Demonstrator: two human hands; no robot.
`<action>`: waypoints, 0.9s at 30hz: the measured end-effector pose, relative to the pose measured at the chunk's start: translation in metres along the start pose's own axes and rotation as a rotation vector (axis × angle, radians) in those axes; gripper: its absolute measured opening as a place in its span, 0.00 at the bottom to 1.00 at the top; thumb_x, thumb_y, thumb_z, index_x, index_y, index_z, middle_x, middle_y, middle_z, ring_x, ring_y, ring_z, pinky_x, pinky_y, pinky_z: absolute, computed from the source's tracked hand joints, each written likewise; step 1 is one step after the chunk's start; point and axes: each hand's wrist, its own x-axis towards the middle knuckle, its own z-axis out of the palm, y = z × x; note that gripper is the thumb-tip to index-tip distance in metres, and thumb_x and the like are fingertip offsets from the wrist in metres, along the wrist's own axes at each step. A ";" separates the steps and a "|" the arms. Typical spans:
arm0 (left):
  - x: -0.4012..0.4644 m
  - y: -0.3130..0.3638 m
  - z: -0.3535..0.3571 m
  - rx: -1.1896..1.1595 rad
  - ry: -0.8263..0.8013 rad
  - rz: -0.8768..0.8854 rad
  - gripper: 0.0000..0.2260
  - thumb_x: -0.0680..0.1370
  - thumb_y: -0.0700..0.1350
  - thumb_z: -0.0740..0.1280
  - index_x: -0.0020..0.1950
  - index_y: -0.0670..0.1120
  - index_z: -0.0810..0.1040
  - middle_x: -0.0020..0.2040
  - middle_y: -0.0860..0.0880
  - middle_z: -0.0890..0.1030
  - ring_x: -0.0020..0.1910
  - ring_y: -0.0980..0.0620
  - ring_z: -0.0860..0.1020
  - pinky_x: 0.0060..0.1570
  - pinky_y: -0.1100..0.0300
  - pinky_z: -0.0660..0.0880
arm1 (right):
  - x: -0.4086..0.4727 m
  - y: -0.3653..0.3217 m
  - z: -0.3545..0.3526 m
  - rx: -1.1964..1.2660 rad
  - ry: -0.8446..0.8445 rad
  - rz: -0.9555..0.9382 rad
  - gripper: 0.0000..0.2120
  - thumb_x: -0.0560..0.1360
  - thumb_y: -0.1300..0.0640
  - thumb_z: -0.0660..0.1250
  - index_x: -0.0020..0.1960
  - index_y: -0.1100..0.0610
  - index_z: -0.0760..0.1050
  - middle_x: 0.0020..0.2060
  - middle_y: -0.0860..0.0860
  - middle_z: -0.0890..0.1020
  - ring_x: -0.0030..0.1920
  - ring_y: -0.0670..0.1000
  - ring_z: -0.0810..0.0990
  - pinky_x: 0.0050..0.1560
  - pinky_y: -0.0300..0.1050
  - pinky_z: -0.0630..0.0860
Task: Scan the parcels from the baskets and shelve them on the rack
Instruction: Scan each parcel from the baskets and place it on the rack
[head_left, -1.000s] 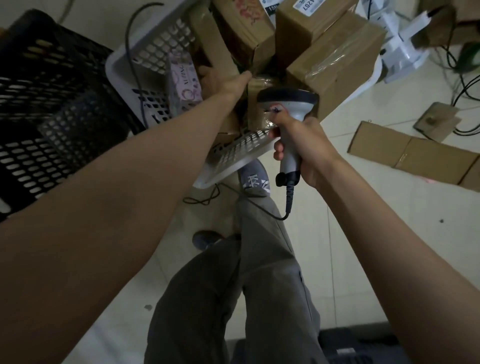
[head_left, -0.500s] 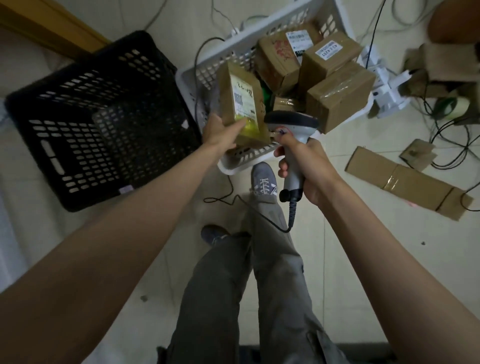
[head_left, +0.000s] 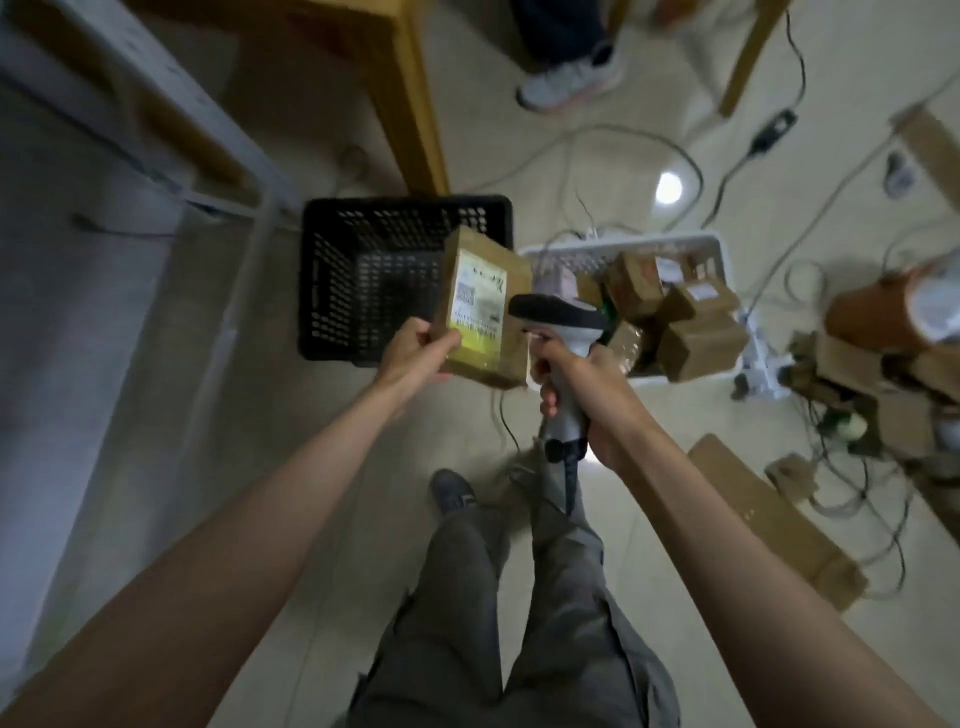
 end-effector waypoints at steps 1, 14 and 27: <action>-0.022 0.001 -0.028 0.002 0.046 0.017 0.10 0.74 0.50 0.70 0.52 0.49 0.76 0.51 0.50 0.83 0.47 0.54 0.82 0.43 0.56 0.82 | -0.018 -0.012 0.023 -0.039 -0.042 -0.018 0.05 0.82 0.60 0.65 0.53 0.62 0.74 0.36 0.56 0.77 0.28 0.49 0.71 0.29 0.44 0.69; -0.216 -0.021 -0.249 -0.059 0.568 0.205 0.08 0.80 0.52 0.69 0.50 0.49 0.75 0.40 0.56 0.80 0.37 0.66 0.79 0.33 0.74 0.72 | -0.136 -0.102 0.211 -0.445 -0.555 -0.190 0.10 0.80 0.59 0.66 0.41 0.61 0.75 0.23 0.50 0.75 0.23 0.48 0.69 0.25 0.39 0.69; -0.327 -0.019 -0.326 -0.213 0.861 0.045 0.21 0.67 0.56 0.81 0.51 0.46 0.80 0.48 0.46 0.83 0.49 0.47 0.82 0.48 0.47 0.82 | -0.165 -0.148 0.275 -0.744 -0.963 -0.408 0.06 0.78 0.61 0.67 0.44 0.63 0.77 0.30 0.58 0.76 0.26 0.51 0.72 0.31 0.45 0.70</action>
